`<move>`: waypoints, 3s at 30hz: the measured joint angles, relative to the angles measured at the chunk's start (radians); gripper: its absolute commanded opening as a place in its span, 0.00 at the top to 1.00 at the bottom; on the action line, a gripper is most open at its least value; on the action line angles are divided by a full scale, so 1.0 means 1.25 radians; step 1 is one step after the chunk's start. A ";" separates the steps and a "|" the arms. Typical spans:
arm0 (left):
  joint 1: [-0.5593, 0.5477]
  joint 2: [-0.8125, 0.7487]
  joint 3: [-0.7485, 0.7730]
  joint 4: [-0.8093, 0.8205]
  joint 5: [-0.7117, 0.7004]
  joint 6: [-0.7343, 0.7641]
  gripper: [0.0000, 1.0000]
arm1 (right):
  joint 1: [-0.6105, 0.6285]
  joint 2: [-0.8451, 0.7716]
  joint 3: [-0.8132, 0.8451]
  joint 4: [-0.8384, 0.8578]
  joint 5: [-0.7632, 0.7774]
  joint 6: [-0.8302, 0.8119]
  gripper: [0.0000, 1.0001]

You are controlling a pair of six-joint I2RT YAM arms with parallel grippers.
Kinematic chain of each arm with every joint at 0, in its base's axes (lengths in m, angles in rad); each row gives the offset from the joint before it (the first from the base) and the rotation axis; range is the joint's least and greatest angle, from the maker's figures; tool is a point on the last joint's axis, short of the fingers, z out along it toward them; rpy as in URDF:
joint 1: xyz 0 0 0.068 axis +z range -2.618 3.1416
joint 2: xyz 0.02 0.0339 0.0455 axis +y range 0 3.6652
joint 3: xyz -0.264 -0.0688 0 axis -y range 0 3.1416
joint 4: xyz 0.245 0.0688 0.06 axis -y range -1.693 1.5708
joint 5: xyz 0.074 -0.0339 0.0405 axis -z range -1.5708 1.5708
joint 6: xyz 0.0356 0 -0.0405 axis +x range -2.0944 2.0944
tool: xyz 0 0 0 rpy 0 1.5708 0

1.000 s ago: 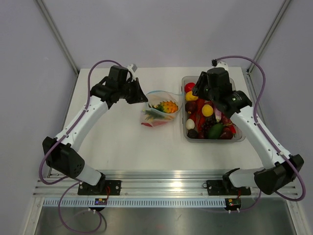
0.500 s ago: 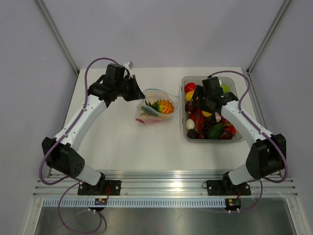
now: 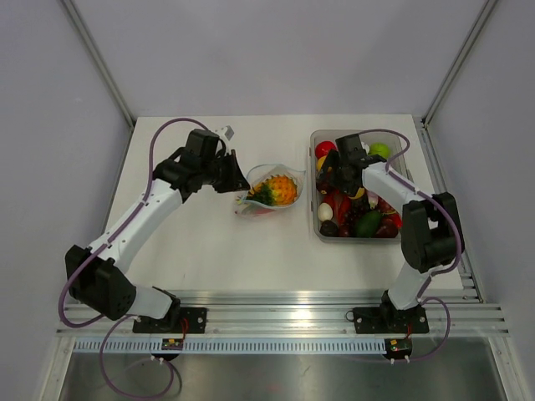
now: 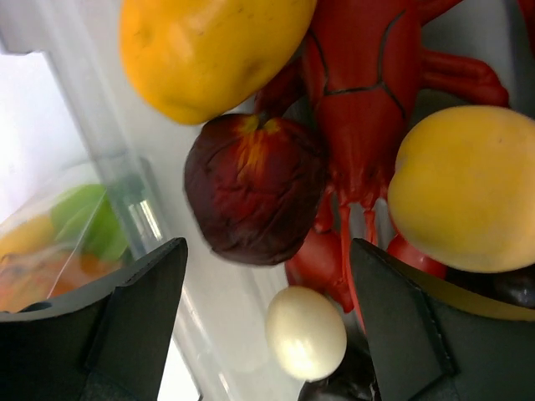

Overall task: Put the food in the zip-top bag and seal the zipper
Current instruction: Pick up the fake fruit from the bin, then place the fake fruit in the zipper food storage bag.

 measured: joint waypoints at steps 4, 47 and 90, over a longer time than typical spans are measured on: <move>-0.006 0.010 0.003 0.006 0.000 0.000 1.00 | -0.003 0.032 0.009 0.006 0.002 0.003 0.17; -0.029 0.067 0.057 0.009 0.002 0.000 1.00 | -0.006 -0.388 -0.085 -0.031 -0.015 -0.041 0.86; -0.032 0.108 0.159 -0.037 0.008 0.004 1.00 | 0.176 -0.240 0.217 -0.142 0.085 -0.149 0.48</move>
